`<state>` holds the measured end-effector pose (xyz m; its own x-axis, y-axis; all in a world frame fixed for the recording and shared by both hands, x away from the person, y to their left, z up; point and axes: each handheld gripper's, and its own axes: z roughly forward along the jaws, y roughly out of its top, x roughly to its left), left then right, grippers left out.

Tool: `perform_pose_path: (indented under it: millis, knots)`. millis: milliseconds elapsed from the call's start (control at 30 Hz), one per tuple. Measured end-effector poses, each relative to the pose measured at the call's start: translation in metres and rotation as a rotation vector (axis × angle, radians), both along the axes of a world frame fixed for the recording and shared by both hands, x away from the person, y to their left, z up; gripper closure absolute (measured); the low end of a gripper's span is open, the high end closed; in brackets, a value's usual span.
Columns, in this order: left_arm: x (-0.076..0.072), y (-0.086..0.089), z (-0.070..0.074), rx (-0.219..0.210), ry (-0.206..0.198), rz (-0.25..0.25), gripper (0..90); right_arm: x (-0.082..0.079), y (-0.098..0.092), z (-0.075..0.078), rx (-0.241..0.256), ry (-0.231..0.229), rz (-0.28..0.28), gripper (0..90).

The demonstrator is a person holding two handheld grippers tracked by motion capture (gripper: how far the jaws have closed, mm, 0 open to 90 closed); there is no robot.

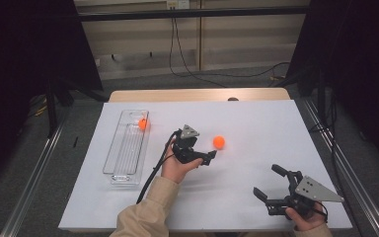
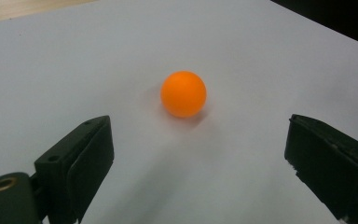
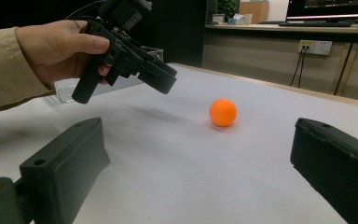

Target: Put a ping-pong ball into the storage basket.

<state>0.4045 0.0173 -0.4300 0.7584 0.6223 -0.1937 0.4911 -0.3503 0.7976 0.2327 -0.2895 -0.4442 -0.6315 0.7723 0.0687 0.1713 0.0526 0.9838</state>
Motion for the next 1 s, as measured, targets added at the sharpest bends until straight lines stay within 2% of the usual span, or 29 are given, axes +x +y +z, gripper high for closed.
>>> perform_pose_path:
  millis: [1000]
  knots:
    - [0.007,-0.011,-0.007,0.005,0.017,0.006,8.7,0.0,0.0,0.0,0.0,-0.001,0.0,2.6]
